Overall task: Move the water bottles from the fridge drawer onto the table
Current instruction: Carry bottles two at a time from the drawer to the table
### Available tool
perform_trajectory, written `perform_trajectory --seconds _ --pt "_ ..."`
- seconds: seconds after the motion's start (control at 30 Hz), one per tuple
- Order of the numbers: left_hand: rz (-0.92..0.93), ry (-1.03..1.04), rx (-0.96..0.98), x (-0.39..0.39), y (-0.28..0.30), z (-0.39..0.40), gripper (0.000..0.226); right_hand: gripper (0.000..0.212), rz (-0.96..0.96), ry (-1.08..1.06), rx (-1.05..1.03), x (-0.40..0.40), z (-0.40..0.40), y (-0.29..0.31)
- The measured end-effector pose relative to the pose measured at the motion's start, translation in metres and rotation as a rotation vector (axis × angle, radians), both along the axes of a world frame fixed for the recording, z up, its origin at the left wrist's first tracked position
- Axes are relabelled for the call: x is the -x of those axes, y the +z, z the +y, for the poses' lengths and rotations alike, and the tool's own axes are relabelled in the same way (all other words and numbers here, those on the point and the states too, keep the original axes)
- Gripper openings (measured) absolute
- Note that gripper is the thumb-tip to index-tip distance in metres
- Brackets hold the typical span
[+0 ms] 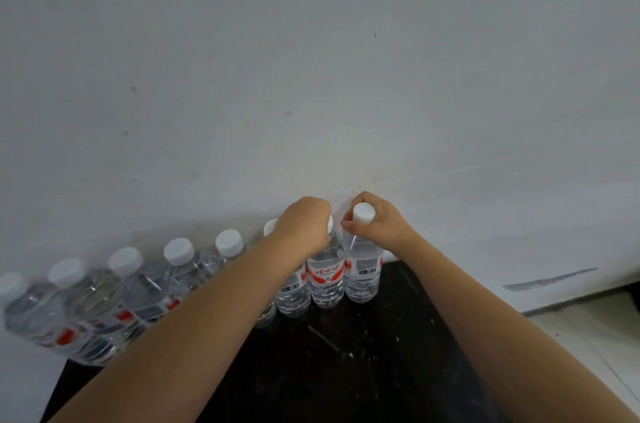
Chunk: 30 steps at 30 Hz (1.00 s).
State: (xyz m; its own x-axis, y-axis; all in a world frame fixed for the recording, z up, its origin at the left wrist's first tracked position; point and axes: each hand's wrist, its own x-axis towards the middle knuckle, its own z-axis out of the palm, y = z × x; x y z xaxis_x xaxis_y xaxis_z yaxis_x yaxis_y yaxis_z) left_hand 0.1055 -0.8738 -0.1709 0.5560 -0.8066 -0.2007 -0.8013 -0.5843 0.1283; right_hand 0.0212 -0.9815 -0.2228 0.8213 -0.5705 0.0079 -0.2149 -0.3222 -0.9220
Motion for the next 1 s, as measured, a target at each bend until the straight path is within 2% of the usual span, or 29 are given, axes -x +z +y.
perform_trajectory --seconds 0.13,0.27,0.33,0.47,0.6,0.77,0.9,1.0 --pt "0.013 -0.025 0.044 0.004 0.0 0.007 0.029 0.023 0.053 0.037 0.007 0.005 -0.001 0.004" --pt "-0.023 -0.029 0.121 0.01 0.01 0.023 0.036 0.049 0.144 -0.005 0.122 0.022 0.003 0.016" --pt "-0.061 -0.006 0.13 0.013 0.019 0.033 0.036 0.052 0.193 -0.024 0.231 0.035 0.009 0.027" --pt "-0.136 0.059 0.092 0.027 0.044 0.055 0.036 0.044 0.225 -0.035 0.565 0.067 0.025 0.063" --pt "-0.185 0.068 0.096 0.061 0.074 0.076 0.036 0.04 0.199 -0.052 0.707 0.102 0.042 0.105" --pt "-0.25 -0.02 0.108 0.116 0.106 0.102 0.036 0.036 0.216 -0.06 0.999 0.157 0.076 0.149" --pt "-0.314 -0.156 0.107 0.176 0.128 0.119 0.038 0.037 0.298 -0.18 1.102 0.229 0.11 0.174" --pt "-0.356 -0.304 0.171 0.236 0.141 0.128 0.038 0.037 0.364 -0.346 1.099 0.304 0.145 0.186"
